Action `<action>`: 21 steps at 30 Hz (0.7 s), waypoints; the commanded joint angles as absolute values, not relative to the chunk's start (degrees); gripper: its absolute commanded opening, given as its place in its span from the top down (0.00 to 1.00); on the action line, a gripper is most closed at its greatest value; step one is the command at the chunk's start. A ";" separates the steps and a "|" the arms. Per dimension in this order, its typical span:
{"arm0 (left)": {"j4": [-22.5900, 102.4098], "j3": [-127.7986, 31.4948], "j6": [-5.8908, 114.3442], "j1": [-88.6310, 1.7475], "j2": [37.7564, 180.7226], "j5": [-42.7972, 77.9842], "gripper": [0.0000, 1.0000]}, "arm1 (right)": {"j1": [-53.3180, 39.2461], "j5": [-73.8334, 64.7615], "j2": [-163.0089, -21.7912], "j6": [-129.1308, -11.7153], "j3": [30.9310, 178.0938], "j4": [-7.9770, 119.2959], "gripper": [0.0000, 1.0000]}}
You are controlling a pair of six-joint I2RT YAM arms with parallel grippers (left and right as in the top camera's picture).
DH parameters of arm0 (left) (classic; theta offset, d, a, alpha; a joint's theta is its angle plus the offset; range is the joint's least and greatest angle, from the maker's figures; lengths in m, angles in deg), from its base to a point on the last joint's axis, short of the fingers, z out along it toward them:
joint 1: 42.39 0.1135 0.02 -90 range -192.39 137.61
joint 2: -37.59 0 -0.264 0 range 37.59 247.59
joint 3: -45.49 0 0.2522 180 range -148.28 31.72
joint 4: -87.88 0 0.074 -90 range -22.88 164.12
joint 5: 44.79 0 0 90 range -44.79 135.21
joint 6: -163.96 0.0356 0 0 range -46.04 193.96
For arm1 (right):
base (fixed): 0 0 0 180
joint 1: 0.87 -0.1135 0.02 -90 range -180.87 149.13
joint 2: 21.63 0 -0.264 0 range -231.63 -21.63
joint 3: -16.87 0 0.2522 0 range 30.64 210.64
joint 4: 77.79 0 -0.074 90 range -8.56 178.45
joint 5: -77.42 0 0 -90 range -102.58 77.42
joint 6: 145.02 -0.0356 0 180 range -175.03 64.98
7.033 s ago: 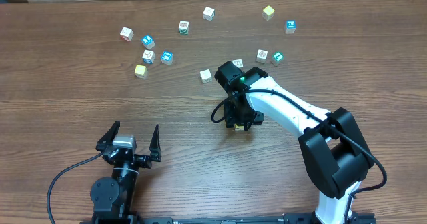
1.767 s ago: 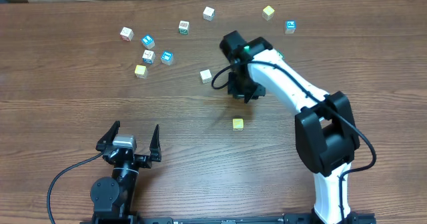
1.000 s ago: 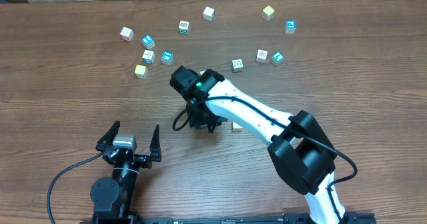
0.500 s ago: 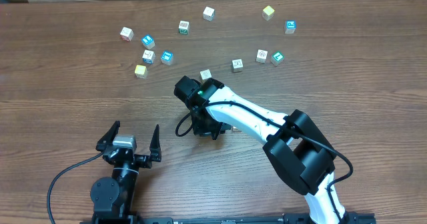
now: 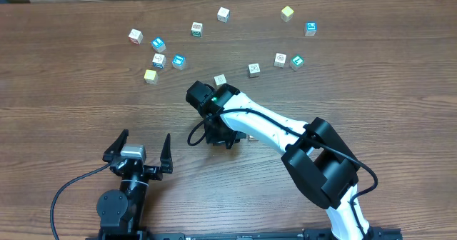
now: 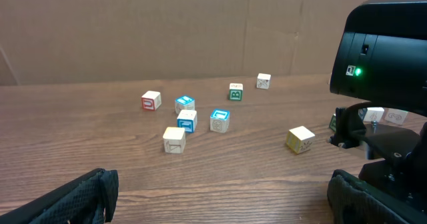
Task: Form a horizontal line
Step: 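Lower the green-R block beside the placed blocks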
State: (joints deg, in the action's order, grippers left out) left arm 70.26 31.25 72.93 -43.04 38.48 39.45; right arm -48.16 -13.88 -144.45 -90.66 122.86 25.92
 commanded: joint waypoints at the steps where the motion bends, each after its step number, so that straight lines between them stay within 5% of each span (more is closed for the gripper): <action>1: 70.11 31.45 74.21 -42.62 37.93 39.67 0.01 | -48.07 -14.01 -142.94 -91.06 121.99 26.29 0.76; 21: 70.11 31.45 74.21 -42.62 37.93 39.67 0.01 | -48.05 -13.95 -142.94 -91.06 121.05 27.37 0.75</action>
